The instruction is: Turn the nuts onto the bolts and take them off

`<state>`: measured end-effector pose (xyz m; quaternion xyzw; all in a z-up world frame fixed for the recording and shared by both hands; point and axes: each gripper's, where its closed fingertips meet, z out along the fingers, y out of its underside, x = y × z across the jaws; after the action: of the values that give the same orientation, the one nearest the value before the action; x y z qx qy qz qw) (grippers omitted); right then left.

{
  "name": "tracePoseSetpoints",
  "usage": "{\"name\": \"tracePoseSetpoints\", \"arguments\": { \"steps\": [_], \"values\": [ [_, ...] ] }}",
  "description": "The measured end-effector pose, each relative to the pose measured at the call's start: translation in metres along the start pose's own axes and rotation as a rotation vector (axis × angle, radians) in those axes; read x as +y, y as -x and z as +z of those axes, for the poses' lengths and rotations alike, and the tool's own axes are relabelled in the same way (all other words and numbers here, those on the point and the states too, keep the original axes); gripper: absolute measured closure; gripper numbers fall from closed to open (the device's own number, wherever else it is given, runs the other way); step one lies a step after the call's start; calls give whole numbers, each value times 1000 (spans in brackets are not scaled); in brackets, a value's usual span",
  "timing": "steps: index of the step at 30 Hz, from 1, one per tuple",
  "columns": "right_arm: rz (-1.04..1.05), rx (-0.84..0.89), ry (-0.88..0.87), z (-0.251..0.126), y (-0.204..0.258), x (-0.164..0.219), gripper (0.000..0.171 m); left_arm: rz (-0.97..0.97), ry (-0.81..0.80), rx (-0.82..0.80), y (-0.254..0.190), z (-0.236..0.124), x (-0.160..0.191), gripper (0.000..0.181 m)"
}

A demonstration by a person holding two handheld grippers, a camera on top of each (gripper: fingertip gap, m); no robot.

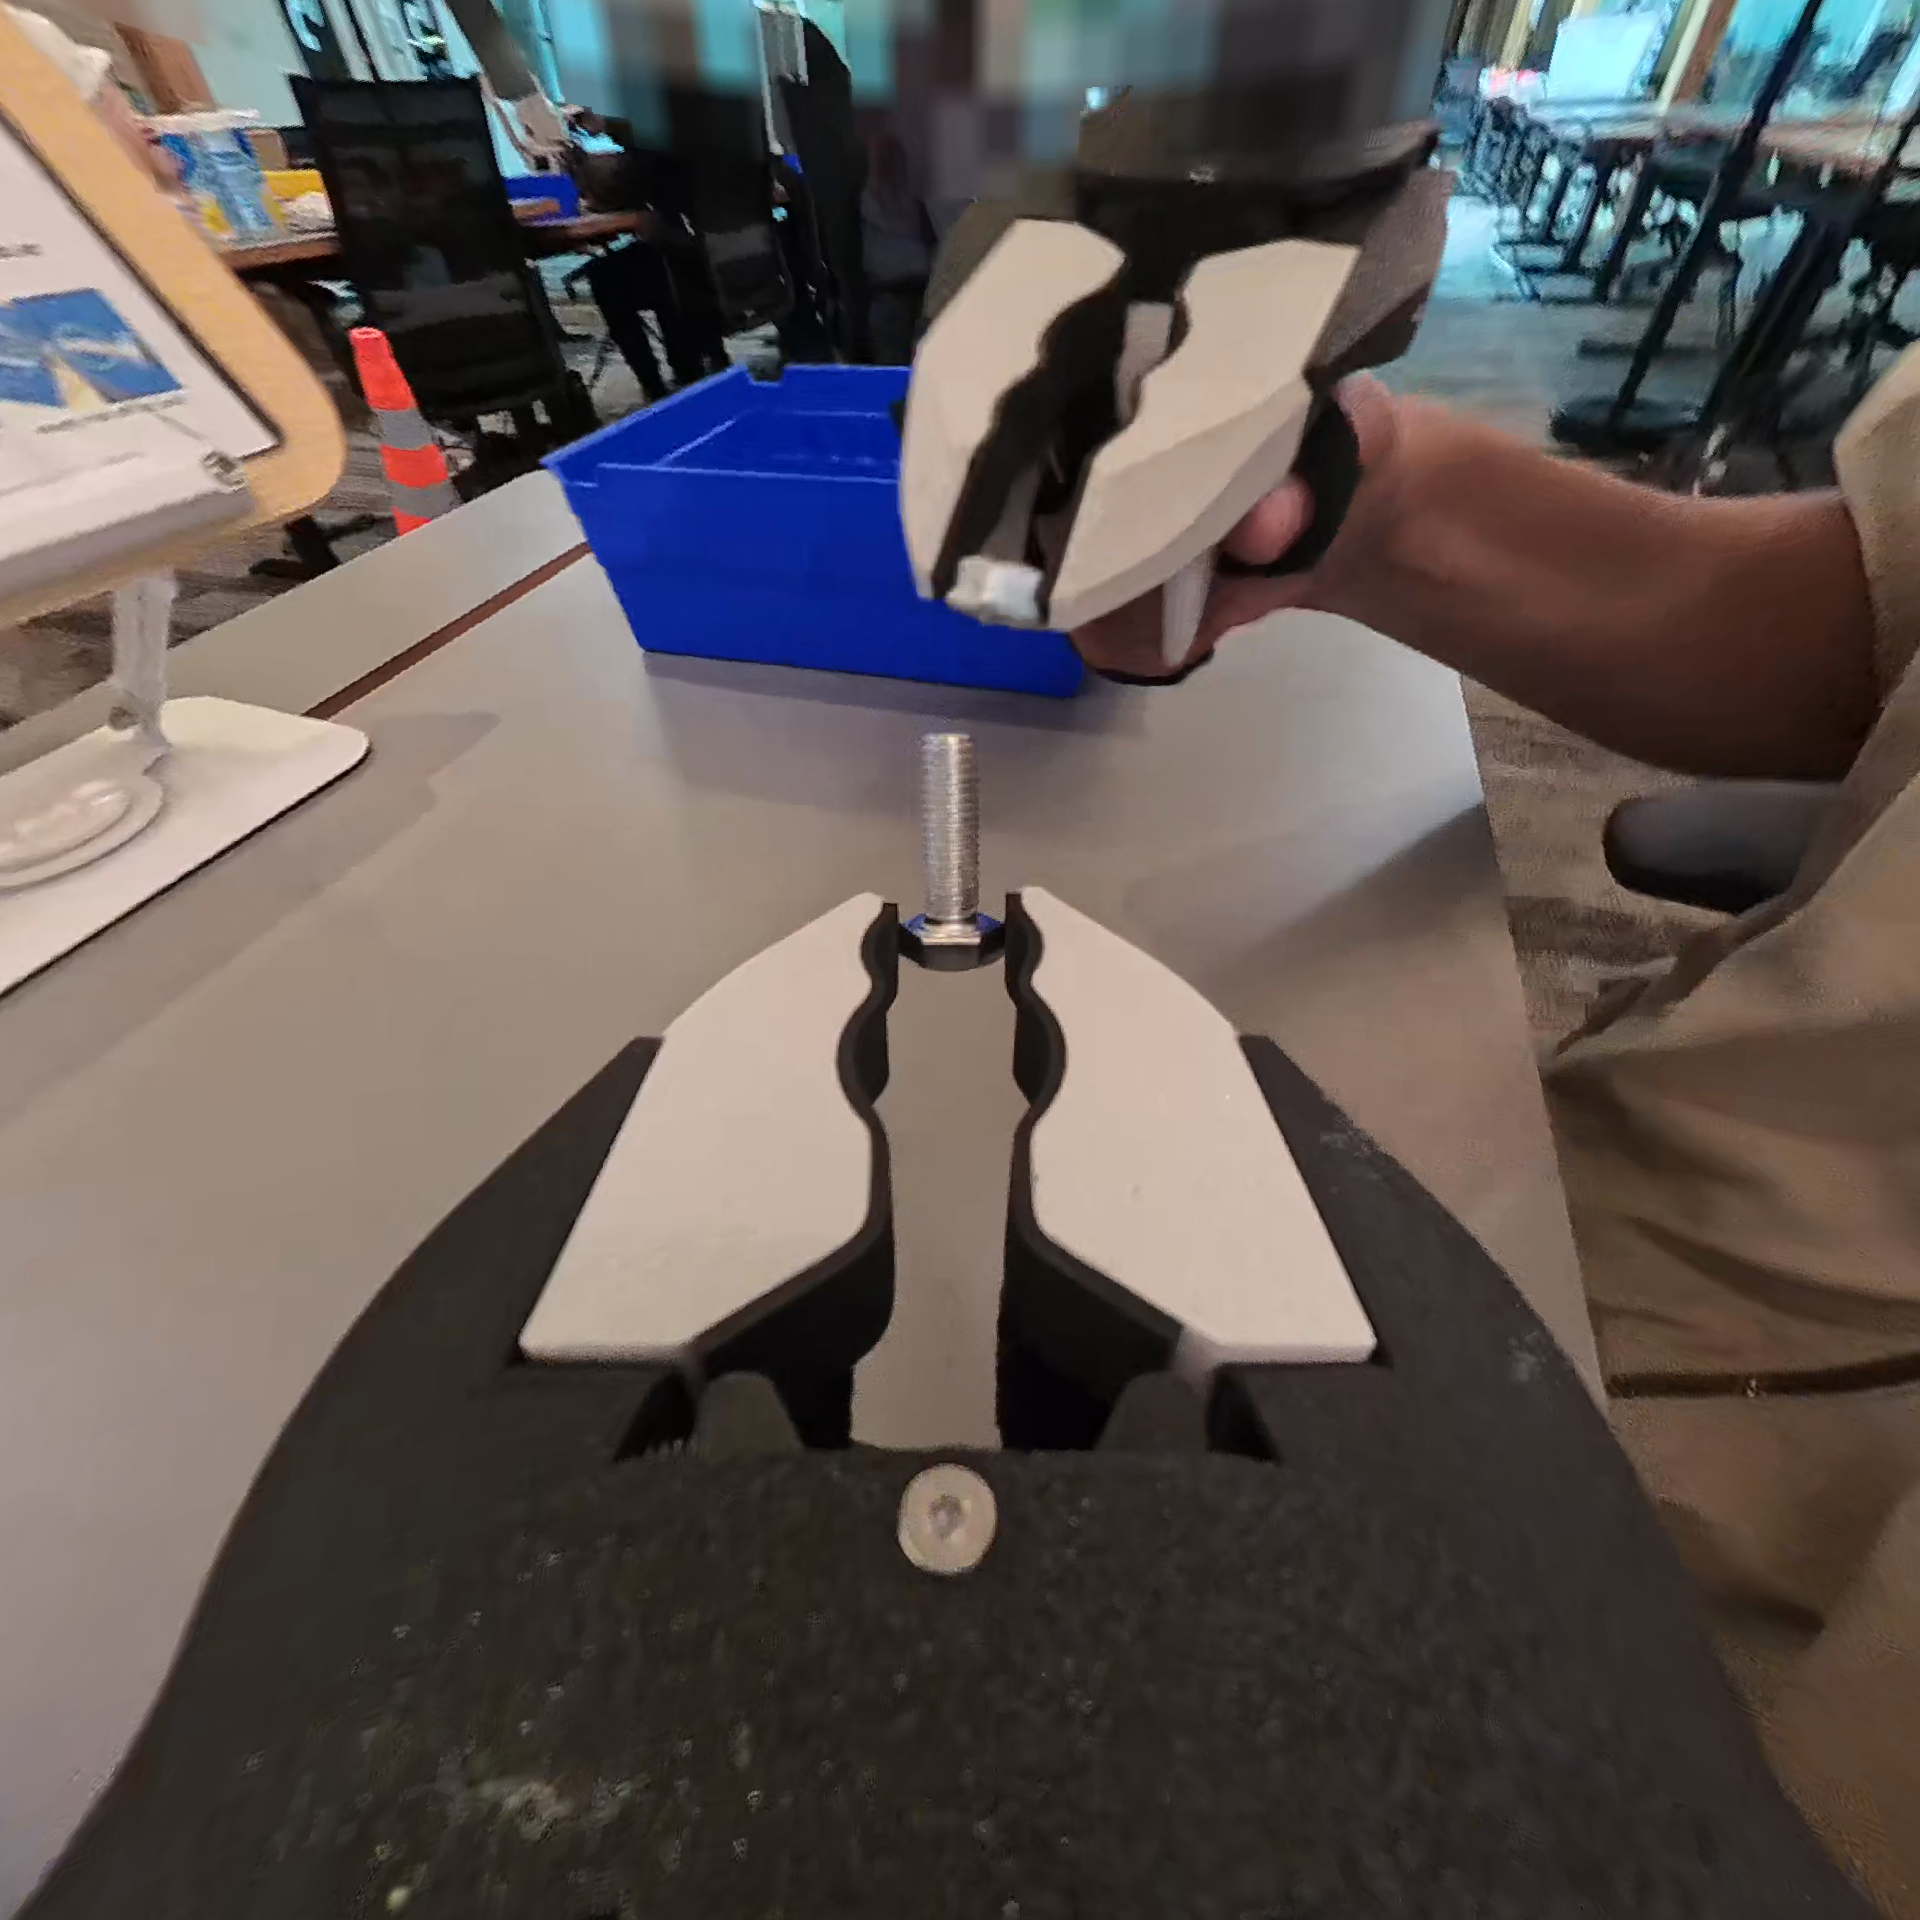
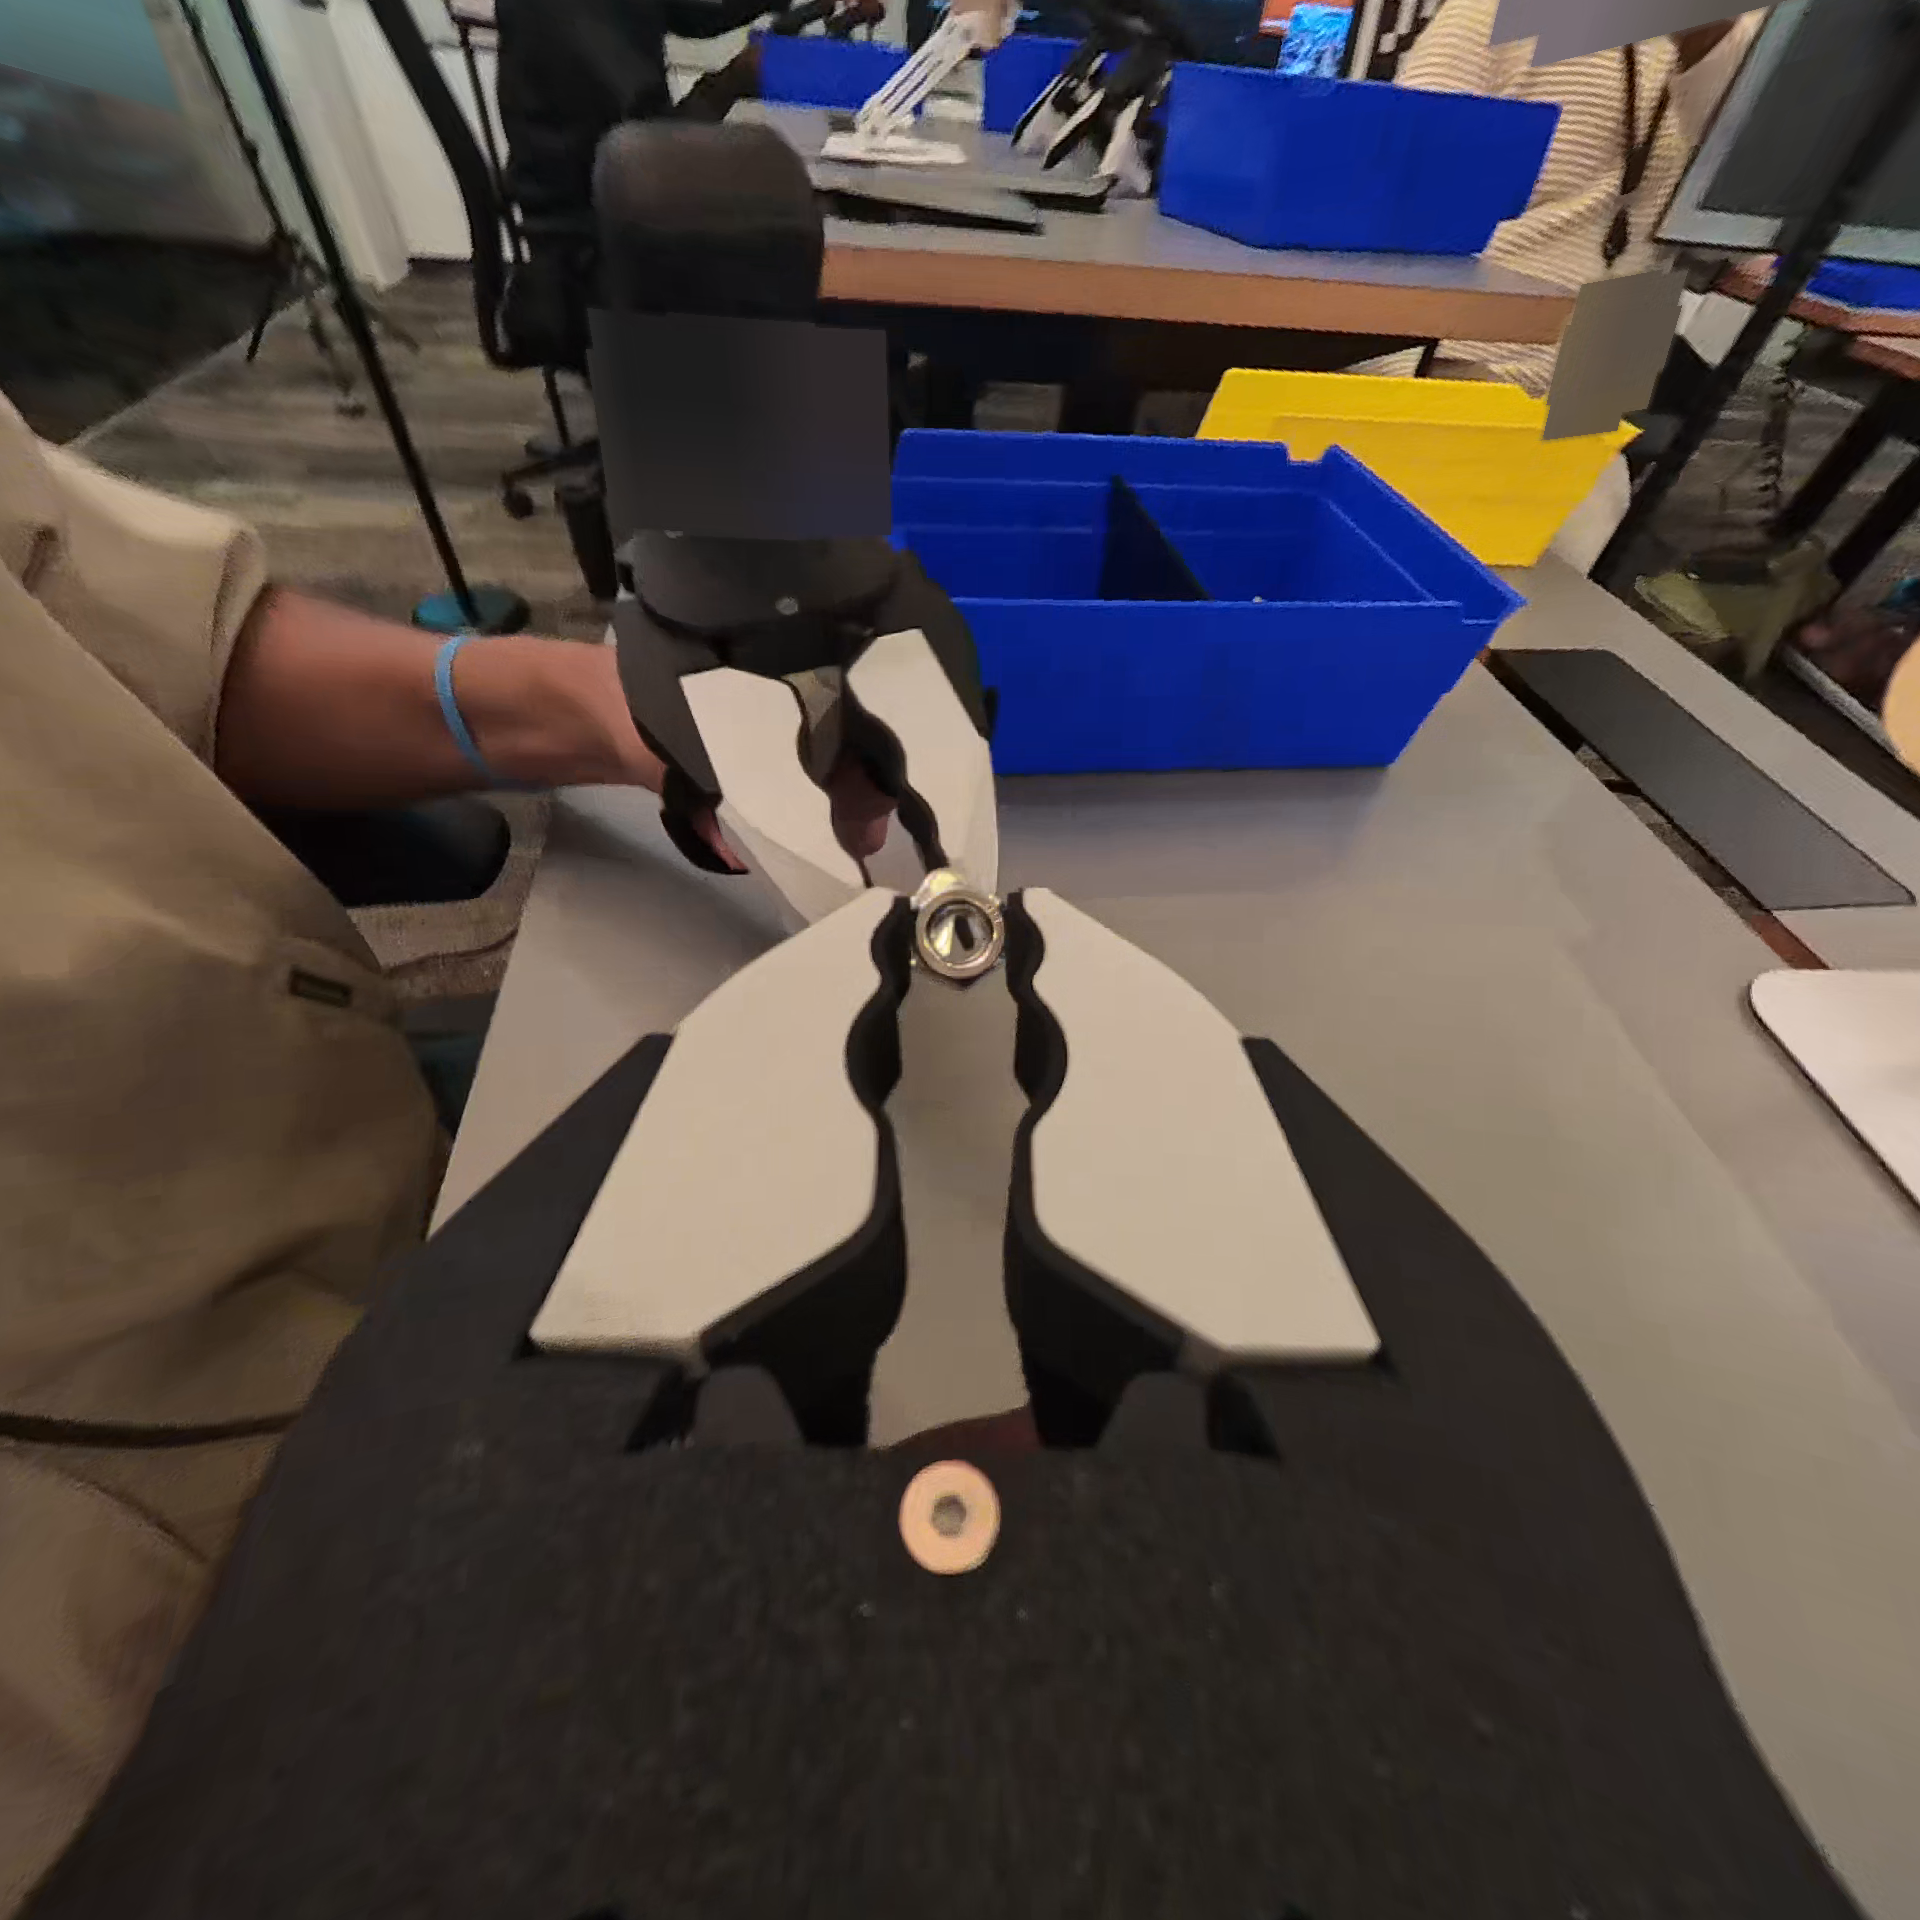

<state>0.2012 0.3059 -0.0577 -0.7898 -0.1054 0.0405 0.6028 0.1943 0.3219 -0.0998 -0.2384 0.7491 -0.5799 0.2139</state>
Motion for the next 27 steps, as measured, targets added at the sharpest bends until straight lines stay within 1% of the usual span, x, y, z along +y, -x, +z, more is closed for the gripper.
{"name": "tracePoseSetpoints", "arguments": {
  "steps": [4,13,17,20,22,27],
  "values": [
    [-69,-46,52,5,10,2,154,65,52,60,-15,6,-6,162],
    [-127,-66,81,1,25,6,154,106,102,79,-26,11,-6,162],
    [-106,-71,43,-2,24,3,154,69,52,93,-28,9,-13,162],
    [-95,-62,48,-2,22,5,154,99,60,52,-25,8,-12,162],
    [-63,-71,20,-2,22,3,154,120,58,22,-24,8,-13,162],
    [60,-37,-41,-2,13,7,154,209,80,-130,-16,8,-14,162]
  ]
}}
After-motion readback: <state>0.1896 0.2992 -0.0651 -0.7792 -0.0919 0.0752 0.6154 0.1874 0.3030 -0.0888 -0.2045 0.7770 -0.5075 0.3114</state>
